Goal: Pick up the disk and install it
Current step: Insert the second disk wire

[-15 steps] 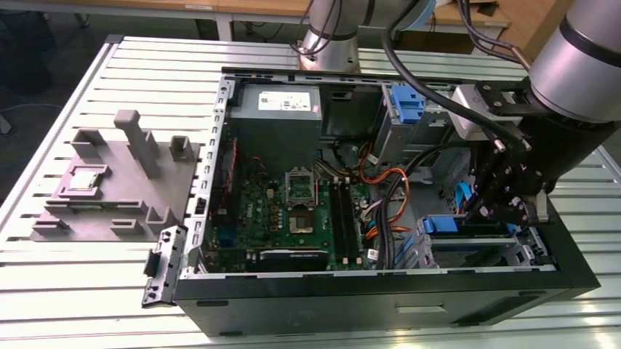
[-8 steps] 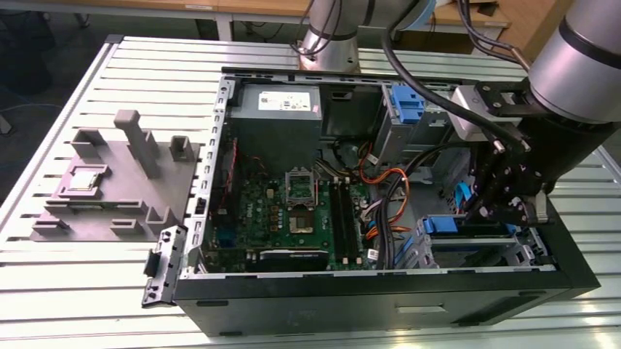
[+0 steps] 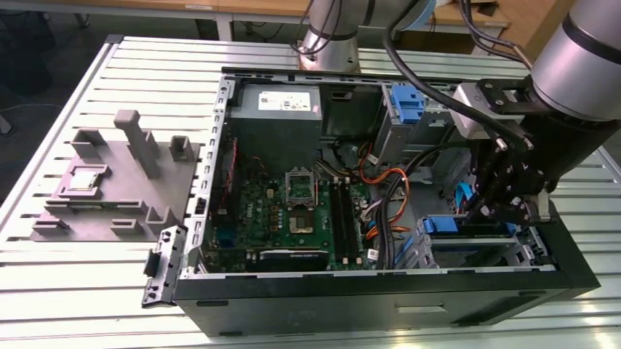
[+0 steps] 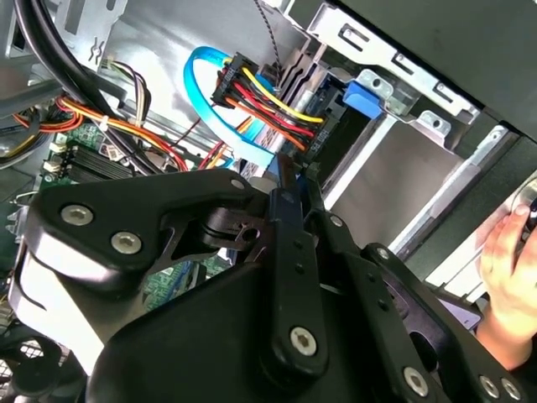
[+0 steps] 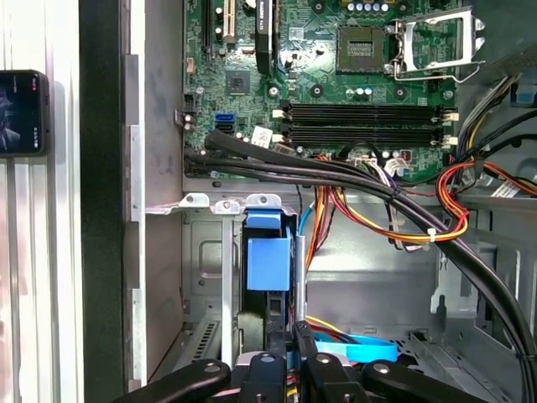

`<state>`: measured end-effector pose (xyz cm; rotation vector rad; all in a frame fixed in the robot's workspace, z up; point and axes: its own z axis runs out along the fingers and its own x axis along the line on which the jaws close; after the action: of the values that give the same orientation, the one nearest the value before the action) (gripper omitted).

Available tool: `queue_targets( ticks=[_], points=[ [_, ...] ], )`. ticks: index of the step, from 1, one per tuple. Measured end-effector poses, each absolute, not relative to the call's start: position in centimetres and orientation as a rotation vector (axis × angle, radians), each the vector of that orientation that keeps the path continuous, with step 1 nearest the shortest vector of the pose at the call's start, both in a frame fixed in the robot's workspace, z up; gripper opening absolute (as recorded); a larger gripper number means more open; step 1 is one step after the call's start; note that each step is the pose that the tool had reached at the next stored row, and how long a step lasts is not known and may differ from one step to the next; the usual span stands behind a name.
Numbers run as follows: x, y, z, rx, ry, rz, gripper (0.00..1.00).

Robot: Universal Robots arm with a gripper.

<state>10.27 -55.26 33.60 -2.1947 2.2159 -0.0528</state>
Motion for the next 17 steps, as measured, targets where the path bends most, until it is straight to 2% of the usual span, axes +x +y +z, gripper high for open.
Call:
queue_targets(
  ticks=[3, 5, 7, 17],
  points=[
    [10.3, -55.4, 33.6, -2.193, 2.215, -0.05, 0.16],
    [10.3, -55.9, 33.6, -2.174, 2.196, -0.007, 0.16],
    [10.3, -56.0, 33.6, -2.167, 2.19, 0.008, 0.16],
    [10.3, -56.3, 33.2, -2.165, 2.188, 0.012, 0.16]
  ],
)
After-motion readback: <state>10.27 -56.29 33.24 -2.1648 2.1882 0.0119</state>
